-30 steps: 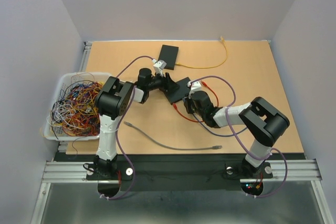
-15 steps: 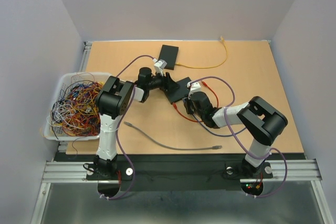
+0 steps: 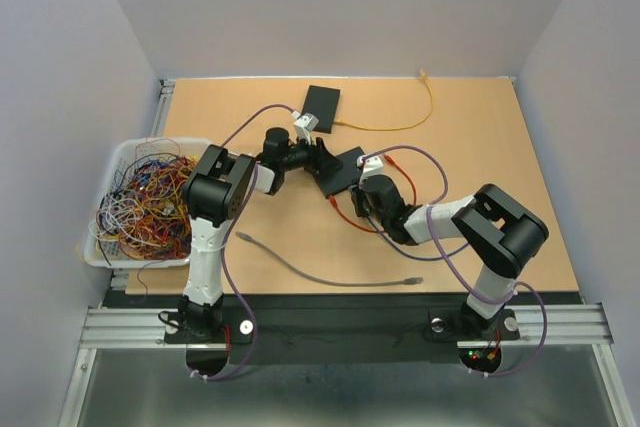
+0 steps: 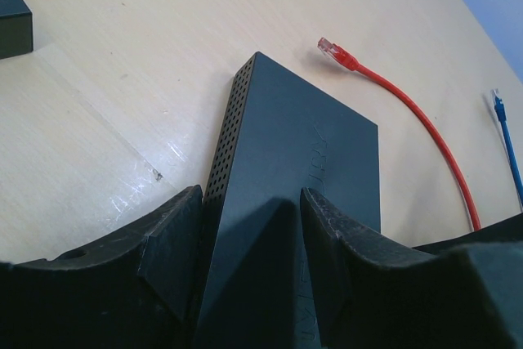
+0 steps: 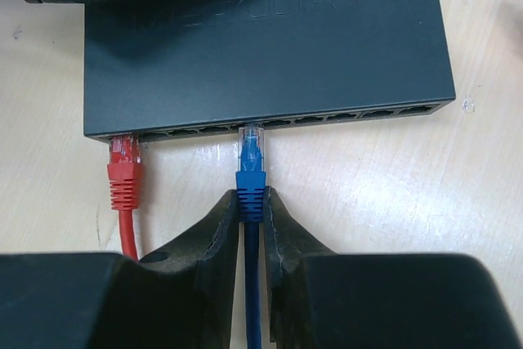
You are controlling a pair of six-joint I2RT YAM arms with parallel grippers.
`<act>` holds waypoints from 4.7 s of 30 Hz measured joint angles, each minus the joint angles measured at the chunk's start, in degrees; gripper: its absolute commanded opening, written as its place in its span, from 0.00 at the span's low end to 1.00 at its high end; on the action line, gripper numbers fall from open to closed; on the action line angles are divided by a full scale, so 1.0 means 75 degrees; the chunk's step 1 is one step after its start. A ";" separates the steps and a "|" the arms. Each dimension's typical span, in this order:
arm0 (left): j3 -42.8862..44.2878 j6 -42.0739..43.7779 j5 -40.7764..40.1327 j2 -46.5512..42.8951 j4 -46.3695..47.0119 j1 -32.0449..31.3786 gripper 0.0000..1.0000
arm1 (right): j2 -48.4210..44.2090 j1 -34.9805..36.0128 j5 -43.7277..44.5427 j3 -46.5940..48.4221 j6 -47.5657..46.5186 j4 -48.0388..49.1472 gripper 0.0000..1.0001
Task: Insert the plug into the switch port
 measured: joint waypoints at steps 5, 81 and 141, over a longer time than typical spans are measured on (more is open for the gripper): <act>0.0055 0.0006 0.0009 0.0009 -0.0067 0.0000 0.61 | 0.0000 0.0052 0.0082 0.0032 0.0000 -0.0015 0.01; 0.0667 0.0729 0.0268 0.0364 -0.0265 0.0198 0.58 | 0.1084 0.0341 0.0979 0.1297 -0.1282 -0.0128 0.01; -0.1358 -0.1475 0.0539 -0.0720 0.1338 0.0699 0.65 | -0.2390 0.0050 0.0402 0.0152 -0.0082 -0.0347 0.83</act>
